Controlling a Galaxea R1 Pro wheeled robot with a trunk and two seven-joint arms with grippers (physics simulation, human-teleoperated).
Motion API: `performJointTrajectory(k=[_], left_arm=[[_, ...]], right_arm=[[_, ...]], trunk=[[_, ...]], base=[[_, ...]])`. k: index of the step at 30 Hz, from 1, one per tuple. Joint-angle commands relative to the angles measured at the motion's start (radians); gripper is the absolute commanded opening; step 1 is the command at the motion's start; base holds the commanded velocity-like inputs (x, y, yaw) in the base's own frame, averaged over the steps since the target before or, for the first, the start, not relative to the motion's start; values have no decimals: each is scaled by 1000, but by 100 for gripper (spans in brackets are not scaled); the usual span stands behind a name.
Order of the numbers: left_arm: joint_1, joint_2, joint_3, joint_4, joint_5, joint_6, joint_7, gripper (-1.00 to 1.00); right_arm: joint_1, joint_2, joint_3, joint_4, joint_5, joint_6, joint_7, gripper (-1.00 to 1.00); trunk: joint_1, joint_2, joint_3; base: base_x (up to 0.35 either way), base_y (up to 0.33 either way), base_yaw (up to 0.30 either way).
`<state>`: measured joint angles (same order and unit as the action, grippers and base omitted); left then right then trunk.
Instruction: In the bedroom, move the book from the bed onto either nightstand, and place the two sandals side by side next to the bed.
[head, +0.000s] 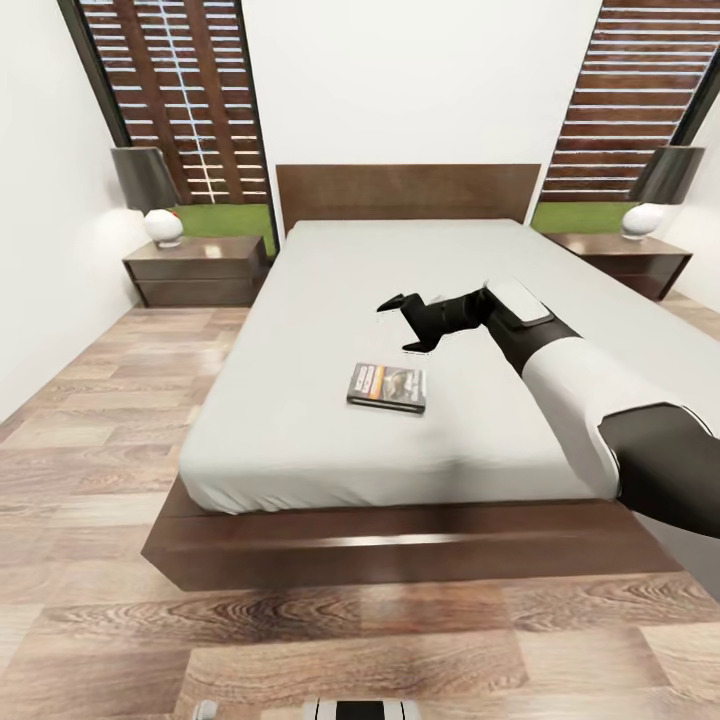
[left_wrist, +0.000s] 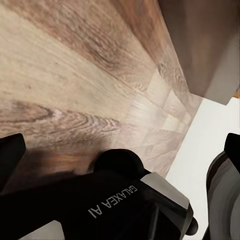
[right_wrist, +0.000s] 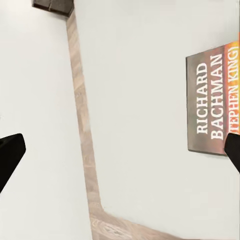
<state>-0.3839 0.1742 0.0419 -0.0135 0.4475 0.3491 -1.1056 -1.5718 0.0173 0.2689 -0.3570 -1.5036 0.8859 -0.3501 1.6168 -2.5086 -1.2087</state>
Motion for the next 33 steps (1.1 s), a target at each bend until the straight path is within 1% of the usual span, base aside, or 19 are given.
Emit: performJointTrajectory(k=[1,9,23,30,33], left_arm=[[0,0,4,0,-1,9,-2,100],[0,-1,4,0,-1,4,-5,100],[0,-1,4,0,-1,0,-17,100],[1,0,4,0,-2,1,-23,100],[2,3,4,0,-2,1,-37,100]], right_arm=[[-1,0,4,-24,-9,0,-9,100],[-1,0,1,-40,-9,-1,-9,100],[-1,0,-1,-40,-8,-2,-12,100],[-1,0,-2,-31,-5,-5,-13,100],[-1,0,-2,-28,-5,-5,-14,100]], trunk=[[0,0,-1],[0,0,-1],[0,0,-1],[0,0,-1],[0,0,-1]], base=[[277,0,0],[278,0,0],[269,0,3],[131,0,126],[47,0,190]])
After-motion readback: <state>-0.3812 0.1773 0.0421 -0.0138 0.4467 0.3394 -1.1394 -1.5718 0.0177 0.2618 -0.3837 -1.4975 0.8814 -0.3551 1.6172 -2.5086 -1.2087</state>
